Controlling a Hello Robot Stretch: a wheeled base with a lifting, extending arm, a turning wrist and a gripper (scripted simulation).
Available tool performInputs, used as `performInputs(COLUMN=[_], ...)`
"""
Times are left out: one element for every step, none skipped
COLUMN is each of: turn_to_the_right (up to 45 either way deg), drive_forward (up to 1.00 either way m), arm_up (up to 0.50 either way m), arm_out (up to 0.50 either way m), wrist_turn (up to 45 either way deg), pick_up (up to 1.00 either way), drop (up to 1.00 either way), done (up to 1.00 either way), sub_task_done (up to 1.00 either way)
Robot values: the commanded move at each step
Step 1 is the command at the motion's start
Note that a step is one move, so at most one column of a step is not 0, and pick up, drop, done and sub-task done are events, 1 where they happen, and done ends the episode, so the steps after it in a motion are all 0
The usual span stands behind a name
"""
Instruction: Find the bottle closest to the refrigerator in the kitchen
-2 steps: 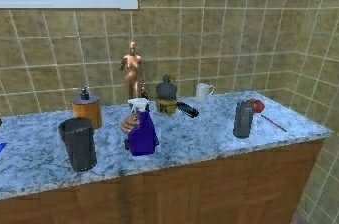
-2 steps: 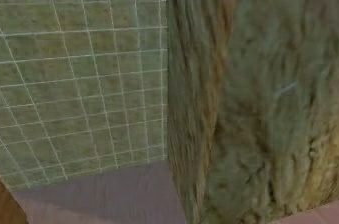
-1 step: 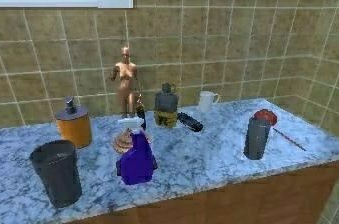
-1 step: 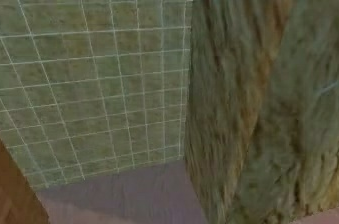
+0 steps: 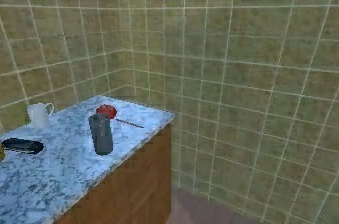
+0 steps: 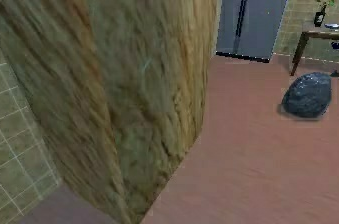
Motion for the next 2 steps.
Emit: performInputs(turn_to_the_right=[45.0, 45.0], drive_forward=[0.0, 0.0], arm_up=[0.0, 0.0], arm_out=[0.0, 0.0], wrist_turn=[0.0, 0.0], pick_up=[0.0, 0.0], drop=[0.0, 0.0], done=[0.0, 0.0], sub_task_done=[0.0, 0.0])
